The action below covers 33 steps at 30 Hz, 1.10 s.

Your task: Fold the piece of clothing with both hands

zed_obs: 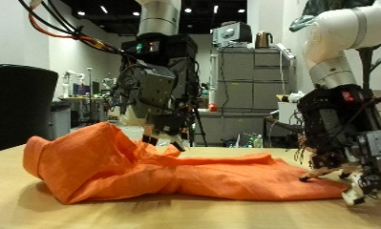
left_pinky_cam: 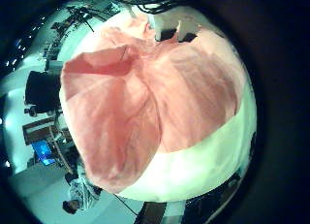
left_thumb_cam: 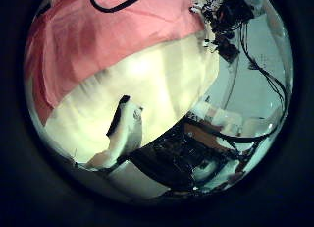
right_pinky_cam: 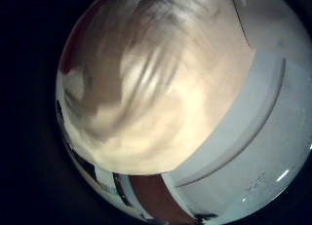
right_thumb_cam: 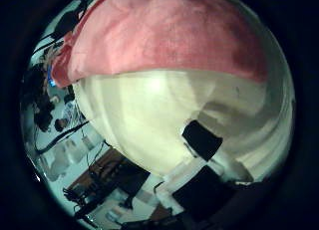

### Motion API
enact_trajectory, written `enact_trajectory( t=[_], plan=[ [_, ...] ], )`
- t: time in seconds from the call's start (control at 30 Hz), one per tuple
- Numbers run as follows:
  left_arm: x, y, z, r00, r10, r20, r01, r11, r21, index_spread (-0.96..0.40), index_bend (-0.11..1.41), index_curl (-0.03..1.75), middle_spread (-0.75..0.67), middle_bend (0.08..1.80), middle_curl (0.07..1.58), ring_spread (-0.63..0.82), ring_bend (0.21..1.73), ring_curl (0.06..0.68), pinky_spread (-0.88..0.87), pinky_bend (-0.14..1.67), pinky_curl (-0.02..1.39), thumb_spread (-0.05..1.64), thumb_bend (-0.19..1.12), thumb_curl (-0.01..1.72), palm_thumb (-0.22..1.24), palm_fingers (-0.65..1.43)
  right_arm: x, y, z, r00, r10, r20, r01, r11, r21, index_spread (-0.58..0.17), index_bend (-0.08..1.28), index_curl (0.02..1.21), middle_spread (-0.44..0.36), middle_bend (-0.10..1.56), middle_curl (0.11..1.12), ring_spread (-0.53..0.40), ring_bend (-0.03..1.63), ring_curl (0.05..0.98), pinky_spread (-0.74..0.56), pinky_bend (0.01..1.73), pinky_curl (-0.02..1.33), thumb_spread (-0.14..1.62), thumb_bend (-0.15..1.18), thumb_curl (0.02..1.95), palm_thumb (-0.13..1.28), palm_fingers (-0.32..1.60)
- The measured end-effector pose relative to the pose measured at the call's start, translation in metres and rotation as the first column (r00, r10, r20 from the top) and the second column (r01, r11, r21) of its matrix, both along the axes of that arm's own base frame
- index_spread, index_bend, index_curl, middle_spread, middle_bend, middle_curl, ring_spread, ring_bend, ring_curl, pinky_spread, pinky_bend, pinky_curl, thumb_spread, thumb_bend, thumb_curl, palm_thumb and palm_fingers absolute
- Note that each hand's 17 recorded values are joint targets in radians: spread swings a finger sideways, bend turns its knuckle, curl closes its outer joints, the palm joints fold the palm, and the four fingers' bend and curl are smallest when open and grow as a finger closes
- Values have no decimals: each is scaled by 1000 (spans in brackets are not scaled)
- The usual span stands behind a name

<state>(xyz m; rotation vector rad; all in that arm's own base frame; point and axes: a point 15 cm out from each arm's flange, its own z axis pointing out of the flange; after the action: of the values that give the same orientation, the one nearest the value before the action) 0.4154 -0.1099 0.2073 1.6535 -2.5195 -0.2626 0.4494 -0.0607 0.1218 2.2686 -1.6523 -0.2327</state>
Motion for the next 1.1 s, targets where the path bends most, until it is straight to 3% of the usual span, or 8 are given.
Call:
enact_trajectory(
  t=[0.1,0.23,0.27,0.47,0.57,0.73,0.9,1.1],
  plan=[
    [0,3,3,1000,3,6,-3,1000,0,220,154,271,358,182,270,544,476,222,516,333,317,1341,-10,258,462,-35,6,-6,0,1000,12,-4,-12,999,-53,-314,181,309,-9,206,314,117,311,282,269,194,325,1097,12,397,789,262],
    [1,8,7,1000,12,15,-12,1000,-1,218,153,268,358,181,269,544,474,222,515,335,317,1341,-9,258,462,-34,9,-6,1,999,35,-1,-35,996,-86,-302,248,343,-68,319,350,-33,432,303,127,161,290,1064,-1,425,856,593],
    [1,9,7,1000,14,15,-14,1000,-1,218,153,267,358,181,269,544,473,222,515,335,317,1341,-9,258,462,-33,10,-6,2,999,35,1,-35,996,-86,-312,263,341,-89,390,370,-90,509,311,56,172,272,1050,-9,433,863,823],
    [1,12,7,1000,20,14,-20,1000,-4,217,155,267,358,183,270,543,476,224,515,330,315,1336,-8,261,472,-28,5,-10,6,999,41,1,-41,995,-87,-358,439,470,-178,707,514,-263,783,438,-365,435,346,1006,-13,459,897,1471],
    [1,13,9,1000,22,19,-22,1000,-2,217,157,268,358,184,272,542,474,224,515,328,314,1334,-9,262,475,-26,1,-16,8,999,47,-1,-46,995,-93,-361,590,548,-181,844,578,-278,910,493,-445,640,426,973,-11,472,933,1457],
    [1,17,16,999,16,35,-16,1000,8,216,154,268,357,187,275,544,474,223,515,326,314,1328,-10,266,483,-23,-20,-32,5,999,37,-4,-37,995,-90,-344,816,680,-180,1041,682,-266,1103,584,-427,966,575,969,28,518,1070,1318],
    [-1,35,26,998,36,44,-37,999,22,215,154,267,357,188,279,545,476,223,515,325,315,1325,-9,267,488,-19,-42,-40,17,997,77,17,-76,995,-70,-316,955,773,-169,1181,755,-254,1237,655,-373,1120,681,985,82,585,1197,1184],
    [-19,66,23,998,57,22,-58,997,43,215,159,271,353,190,283,545,474,222,514,322,316,1318,-9,271,492,-15,-66,-51,47,995,91,49,-88,994,-66,-286,1023,836,-153,1265,800,-241,1309,705,-331,1187,762,994,99,653,1233,1100]
  ],
)
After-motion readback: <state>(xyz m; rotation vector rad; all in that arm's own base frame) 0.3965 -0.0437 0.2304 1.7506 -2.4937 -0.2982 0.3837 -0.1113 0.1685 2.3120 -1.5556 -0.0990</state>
